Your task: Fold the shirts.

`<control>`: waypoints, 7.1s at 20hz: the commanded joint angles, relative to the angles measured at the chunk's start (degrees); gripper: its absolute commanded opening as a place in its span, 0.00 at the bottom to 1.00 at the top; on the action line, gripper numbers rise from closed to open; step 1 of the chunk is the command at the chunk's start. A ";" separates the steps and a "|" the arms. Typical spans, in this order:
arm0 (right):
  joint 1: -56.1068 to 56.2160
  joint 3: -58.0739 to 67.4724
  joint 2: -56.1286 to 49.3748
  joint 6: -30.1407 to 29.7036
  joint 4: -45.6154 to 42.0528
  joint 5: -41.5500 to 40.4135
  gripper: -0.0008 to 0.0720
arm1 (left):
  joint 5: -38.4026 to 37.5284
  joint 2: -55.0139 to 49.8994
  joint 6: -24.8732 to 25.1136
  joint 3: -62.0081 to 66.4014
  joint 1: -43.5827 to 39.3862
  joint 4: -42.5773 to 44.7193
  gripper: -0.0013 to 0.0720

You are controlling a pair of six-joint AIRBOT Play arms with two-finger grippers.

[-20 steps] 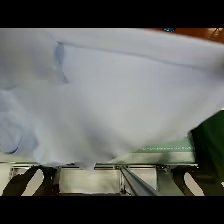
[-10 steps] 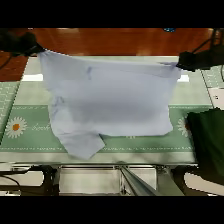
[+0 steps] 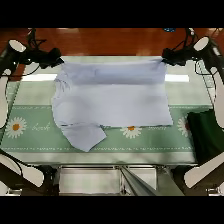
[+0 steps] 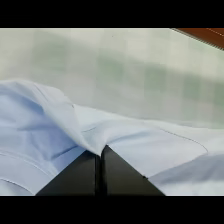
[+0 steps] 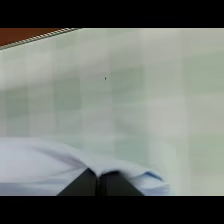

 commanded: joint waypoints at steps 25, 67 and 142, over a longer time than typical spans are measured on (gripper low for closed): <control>-22.77 -65.40 49.31 -8.98 -0.42 13.68 0.57 | -14.69 36.44 13.20 -70.38 25.07 -8.61 0.71; -8.76 4.48 65.57 -5.79 -5.40 18.40 0.04 | -14.14 61.16 8.94 6.97 16.94 -2.43 0.04; -32.02 -59.87 43.41 -8.52 -1.18 10.80 0.57 | -18.32 40.83 12.94 -65.66 30.53 -2.10 0.71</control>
